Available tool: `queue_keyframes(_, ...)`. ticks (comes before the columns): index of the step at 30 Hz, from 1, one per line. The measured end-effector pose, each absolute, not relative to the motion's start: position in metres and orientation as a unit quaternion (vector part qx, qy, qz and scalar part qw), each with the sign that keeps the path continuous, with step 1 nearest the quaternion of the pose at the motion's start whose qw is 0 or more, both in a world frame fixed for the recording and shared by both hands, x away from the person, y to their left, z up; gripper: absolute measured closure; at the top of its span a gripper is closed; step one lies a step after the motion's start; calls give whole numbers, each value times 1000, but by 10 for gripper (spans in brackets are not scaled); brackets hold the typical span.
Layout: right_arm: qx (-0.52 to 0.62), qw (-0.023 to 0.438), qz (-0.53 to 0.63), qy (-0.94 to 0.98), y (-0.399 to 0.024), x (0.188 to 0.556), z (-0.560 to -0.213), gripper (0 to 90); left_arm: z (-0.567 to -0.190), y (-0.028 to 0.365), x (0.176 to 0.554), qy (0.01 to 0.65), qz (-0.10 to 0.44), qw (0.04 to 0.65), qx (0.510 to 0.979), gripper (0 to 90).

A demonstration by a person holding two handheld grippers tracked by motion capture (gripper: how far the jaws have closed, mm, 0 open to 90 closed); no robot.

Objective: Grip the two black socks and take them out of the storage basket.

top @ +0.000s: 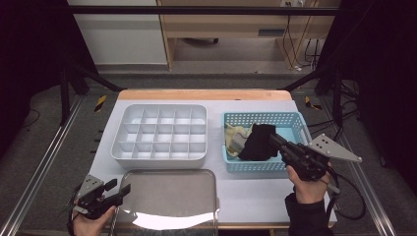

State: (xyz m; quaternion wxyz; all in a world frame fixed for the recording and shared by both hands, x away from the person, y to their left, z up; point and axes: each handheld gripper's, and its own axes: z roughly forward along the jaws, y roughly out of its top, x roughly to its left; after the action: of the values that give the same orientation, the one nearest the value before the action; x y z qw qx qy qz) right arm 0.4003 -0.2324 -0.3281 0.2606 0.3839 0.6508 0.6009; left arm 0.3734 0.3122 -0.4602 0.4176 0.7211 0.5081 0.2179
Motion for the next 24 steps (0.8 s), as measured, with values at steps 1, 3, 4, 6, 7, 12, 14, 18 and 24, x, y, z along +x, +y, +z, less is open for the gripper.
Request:
queue_keyframes(1,381,259,602,652,-232,398,-328,861,-460,312,373,508,218,418,721,407)
queue_keyframes(3,373,252,607,655,-234,393,-329,861,-460,312,373,508,218,417,721,406)
queue_keyframes(4,371,247,611,655,-234,390,-329,861,-460,312,373,508,218,417,721,406)
queue_keyframes(6,366,240,613,658,-235,385,-328,860,-460,312,374,508,218,417,722,406)
queue_keyframes(7,363,239,613,659,-235,383,-328,861,-460,312,374,508,218,416,722,407)
queue_keyframes(12,352,224,617,667,-235,370,-329,860,-460,312,374,508,219,415,722,406)
queue_keyframes(14,349,218,618,670,-234,367,-330,860,-460,312,373,508,219,415,722,406)
queue_keyframes(18,339,204,620,677,-232,359,-332,860,-460,312,374,508,219,416,722,407)
queue_keyframes(24,334,184,617,688,-226,349,-340,860,-460,312,373,509,220,416,721,407)
